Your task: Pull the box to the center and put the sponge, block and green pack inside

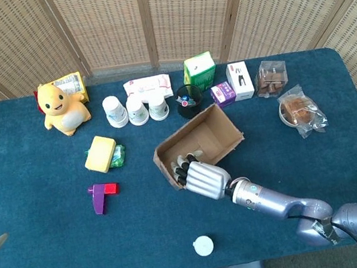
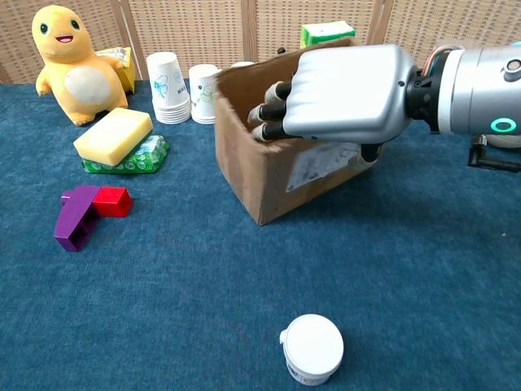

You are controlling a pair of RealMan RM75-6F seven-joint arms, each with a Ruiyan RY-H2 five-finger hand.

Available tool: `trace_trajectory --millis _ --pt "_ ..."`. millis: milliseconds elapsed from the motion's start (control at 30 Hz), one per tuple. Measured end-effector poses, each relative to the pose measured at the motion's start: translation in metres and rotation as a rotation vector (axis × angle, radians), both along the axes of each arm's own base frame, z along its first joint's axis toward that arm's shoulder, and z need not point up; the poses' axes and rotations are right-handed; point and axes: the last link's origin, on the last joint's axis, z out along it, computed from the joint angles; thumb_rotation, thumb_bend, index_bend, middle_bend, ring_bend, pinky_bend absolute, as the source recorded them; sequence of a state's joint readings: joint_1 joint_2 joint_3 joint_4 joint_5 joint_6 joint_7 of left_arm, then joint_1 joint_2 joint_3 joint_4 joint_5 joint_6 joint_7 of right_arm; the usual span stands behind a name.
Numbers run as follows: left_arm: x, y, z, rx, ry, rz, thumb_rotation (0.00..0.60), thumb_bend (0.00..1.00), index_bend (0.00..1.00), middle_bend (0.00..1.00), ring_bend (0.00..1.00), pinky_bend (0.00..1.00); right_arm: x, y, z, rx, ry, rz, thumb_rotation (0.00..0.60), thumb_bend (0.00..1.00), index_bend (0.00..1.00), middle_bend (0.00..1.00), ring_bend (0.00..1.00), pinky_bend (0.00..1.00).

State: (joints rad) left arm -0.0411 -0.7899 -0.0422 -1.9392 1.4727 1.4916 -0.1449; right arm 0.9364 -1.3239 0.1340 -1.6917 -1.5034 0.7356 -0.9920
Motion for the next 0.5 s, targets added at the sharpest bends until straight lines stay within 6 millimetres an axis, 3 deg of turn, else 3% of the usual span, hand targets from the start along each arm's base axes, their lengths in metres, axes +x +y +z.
trace_trajectory --millis 267,500 --pt "-0.001 0.001 0.001 0.002 -0.005 0.004 0.600 0.10 0.00 0.00 0.00 0.00 0.005 0.004 0.005 -0.002 -0.015 -0.012 0.600 0.00 0.00 0.00 0.04 0.31" --pt "-0.002 0.001 0.002 0.001 -0.010 0.009 0.600 0.10 0.00 0.00 0.00 0.00 0.017 0.018 0.023 0.003 -0.086 -0.003 0.600 0.00 0.00 0.00 0.02 0.31"
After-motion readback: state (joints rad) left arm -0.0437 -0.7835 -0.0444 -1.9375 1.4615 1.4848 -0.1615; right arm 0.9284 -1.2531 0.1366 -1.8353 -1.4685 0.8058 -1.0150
